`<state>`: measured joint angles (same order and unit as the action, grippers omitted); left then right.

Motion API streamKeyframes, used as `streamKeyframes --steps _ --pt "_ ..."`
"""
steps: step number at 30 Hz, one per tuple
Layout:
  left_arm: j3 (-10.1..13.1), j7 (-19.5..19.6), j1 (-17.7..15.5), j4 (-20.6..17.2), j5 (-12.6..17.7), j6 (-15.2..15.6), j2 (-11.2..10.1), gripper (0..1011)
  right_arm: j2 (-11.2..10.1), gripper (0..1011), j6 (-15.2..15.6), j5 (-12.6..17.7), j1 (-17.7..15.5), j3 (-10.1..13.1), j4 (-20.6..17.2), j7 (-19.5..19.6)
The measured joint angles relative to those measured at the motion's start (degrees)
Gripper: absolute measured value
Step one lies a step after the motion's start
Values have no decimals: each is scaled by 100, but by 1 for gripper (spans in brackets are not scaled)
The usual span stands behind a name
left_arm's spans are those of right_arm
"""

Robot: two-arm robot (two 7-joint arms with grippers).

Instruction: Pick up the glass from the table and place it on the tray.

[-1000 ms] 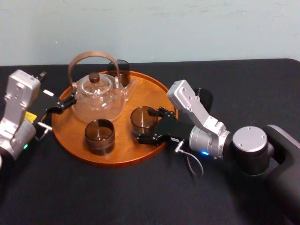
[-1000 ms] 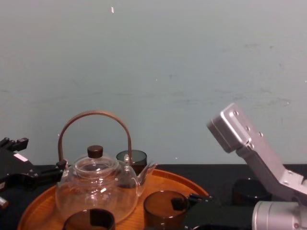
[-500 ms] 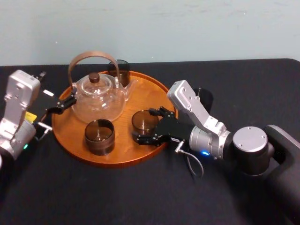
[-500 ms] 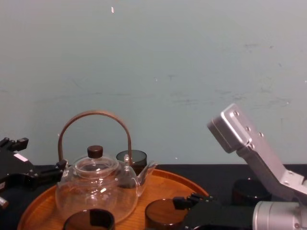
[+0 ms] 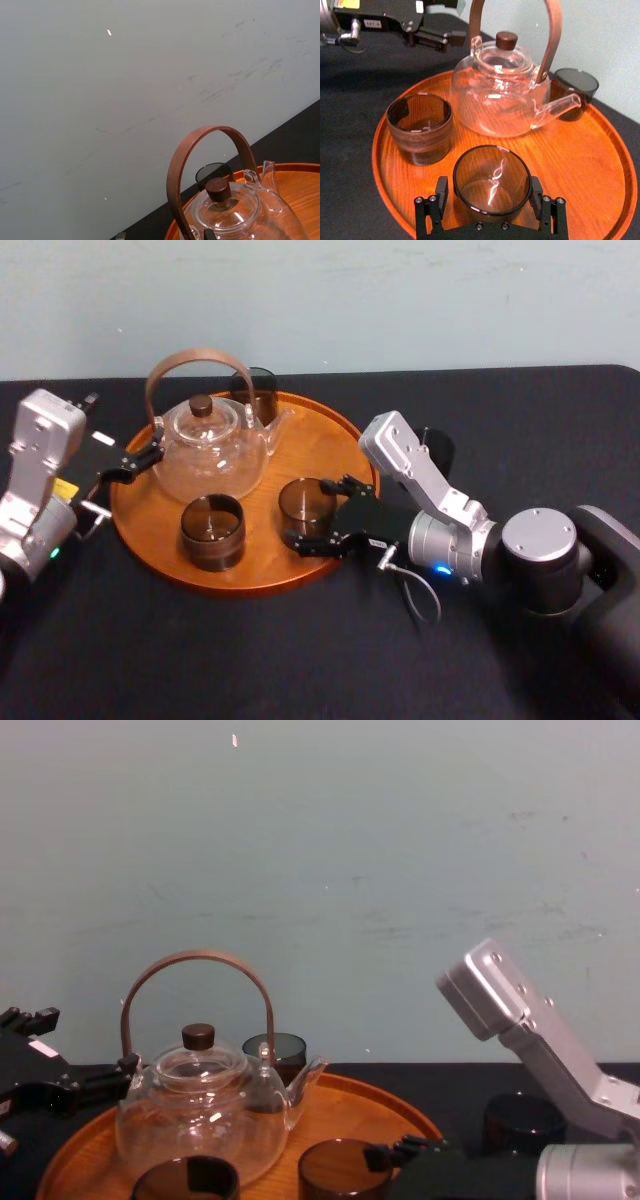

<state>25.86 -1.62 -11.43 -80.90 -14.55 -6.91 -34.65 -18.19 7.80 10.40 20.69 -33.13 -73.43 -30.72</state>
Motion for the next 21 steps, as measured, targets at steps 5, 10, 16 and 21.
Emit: streamKeyframes --steps 5,10,16,21 --pt "0 0 0 0 0 0 0 1010 -154 1002 351 0 -83 -23 -289 3" --pt "0 0 0 0 0 0 0 1009 -358 1002 631 -27 -218 -25 -628 59" --pt "0 0 0 0 0 0 0 1009 -643 1002 862 -89 -474 56 -1188 183" --pt "0 0 0 0 0 0 0 1010 -756 1002 894 -106 -614 141 -1461 252"
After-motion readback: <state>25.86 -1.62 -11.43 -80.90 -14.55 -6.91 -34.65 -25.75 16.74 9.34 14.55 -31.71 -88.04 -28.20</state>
